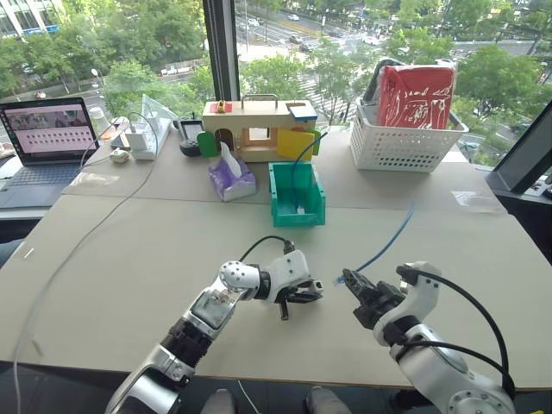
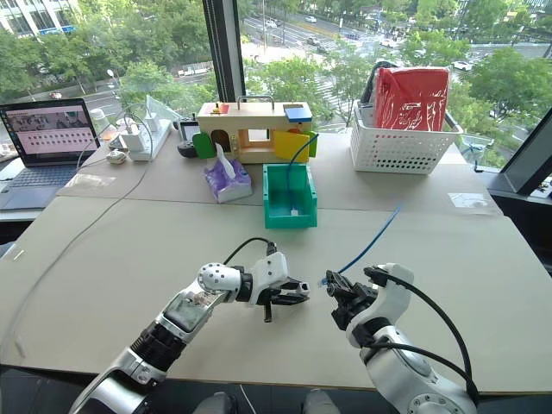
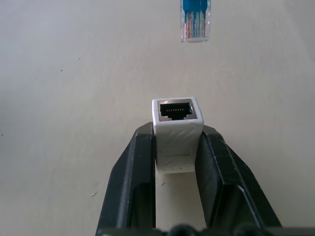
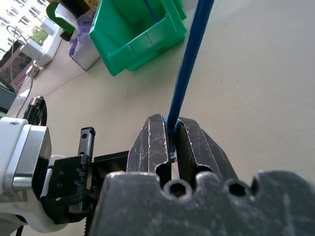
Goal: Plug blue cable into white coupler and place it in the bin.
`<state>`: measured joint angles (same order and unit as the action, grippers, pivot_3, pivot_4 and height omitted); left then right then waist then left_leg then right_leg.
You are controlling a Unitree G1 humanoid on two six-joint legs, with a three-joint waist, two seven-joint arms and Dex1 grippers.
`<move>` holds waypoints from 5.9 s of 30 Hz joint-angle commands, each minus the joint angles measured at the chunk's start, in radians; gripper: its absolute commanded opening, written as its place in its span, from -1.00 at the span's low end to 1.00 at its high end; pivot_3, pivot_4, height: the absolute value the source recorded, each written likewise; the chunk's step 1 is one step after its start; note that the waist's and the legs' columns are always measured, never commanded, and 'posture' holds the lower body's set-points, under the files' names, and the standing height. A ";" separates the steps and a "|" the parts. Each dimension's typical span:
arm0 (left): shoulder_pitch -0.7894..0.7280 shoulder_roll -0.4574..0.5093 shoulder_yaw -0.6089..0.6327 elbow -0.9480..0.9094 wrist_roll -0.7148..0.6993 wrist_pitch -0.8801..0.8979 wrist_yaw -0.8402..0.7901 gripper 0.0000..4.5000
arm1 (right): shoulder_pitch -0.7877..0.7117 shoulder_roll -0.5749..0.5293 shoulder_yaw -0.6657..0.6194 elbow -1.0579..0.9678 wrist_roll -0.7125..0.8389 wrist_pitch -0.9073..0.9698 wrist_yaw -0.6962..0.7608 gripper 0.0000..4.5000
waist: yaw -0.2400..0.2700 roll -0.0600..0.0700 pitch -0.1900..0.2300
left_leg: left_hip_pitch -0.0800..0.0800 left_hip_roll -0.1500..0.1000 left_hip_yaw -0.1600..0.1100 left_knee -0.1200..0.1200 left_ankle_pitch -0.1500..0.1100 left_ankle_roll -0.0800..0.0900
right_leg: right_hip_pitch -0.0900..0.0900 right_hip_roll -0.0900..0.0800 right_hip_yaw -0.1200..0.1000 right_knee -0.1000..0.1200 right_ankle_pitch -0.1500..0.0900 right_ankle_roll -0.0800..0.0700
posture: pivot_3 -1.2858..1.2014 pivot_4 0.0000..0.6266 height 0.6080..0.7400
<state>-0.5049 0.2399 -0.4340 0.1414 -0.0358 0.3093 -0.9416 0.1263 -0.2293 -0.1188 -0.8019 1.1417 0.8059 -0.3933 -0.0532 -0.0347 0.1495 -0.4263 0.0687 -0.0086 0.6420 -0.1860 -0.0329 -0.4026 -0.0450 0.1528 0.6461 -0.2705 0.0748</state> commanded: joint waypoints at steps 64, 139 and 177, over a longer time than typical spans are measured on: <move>0.014 -0.026 -0.041 0.024 0.010 0.025 -0.015 -0.72 | -0.004 0.071 0.071 0.038 -0.065 -0.042 -0.005 -1.00 | 0.010 0.000 0.000 | -0.001 0.000 -0.001 0.000 0.000 0.000 | 0.000 0.000 -0.001 -0.001 -0.001 -0.001 | 0.03 -0.52 0.72; 0.037 -0.005 -0.101 -0.154 0.013 0.285 0.057 -0.72 | -0.096 0.052 0.303 0.094 -0.393 0.296 0.041 -1.00 | -0.013 -0.013 -0.025 | 0.020 0.001 -0.001 -0.014 -0.001 0.001 | 0.014 0.000 -0.002 -0.005 -0.013 -0.013 | 0.03 -0.52 0.72; 0.041 0.109 0.181 -0.167 -0.116 0.112 0.069 0.60 | -0.511 -0.029 -0.138 0.138 -0.250 0.367 0.264 -1.00 | -0.014 0.002 -0.002 | 0.001 0.000 -0.003 -0.016 -0.002 -0.001 | -0.005 0.001 -0.002 -0.002 -0.011 -0.006 | 0.03 -0.52 0.72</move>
<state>-0.4575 0.3470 -0.2983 -0.0028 -0.1292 0.4763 -0.8823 -0.2961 -0.2300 -0.2235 -0.6953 0.8552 1.1807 -0.1719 -0.0676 -0.0332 0.1474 -0.4254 0.0690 -0.0118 0.6259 -0.1880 -0.0335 -0.4077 -0.0436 0.1507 0.6435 -0.2818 0.0689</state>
